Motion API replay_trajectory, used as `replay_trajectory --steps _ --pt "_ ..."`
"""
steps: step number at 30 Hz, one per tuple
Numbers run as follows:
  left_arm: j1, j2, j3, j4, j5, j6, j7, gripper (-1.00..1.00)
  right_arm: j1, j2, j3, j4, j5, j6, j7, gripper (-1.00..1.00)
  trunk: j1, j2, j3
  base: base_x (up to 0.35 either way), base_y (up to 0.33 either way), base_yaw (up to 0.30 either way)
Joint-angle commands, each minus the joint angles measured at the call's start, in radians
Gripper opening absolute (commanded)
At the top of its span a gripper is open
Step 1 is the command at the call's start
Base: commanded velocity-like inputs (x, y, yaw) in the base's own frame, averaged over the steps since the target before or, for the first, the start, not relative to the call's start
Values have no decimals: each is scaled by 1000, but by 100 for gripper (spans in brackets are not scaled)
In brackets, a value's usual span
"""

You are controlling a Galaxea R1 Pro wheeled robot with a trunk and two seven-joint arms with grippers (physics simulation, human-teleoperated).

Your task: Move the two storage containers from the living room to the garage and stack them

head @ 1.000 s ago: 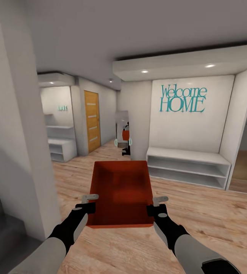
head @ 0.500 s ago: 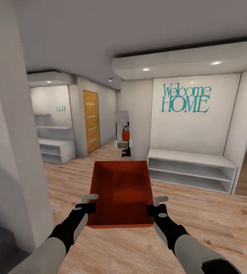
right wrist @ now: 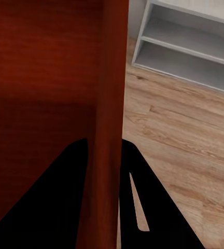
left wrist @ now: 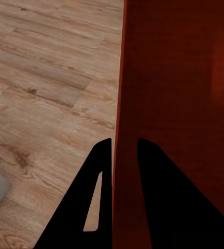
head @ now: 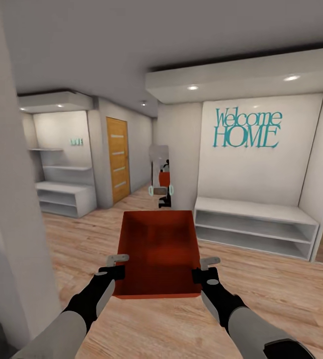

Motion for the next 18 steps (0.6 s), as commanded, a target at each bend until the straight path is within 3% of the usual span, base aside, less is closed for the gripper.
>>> replay_trajectory --steps 1,18 --pt "-1 2 20 -5 -17 -15 15 -100 0 -7 -5 3 0 0 -8 -100 1 -1 -1 323 0 0" --pt "-1 2 20 -5 -17 -15 15 -100 0 -7 -5 3 0 0 -8 -100 1 -1 -1 323 0 0"
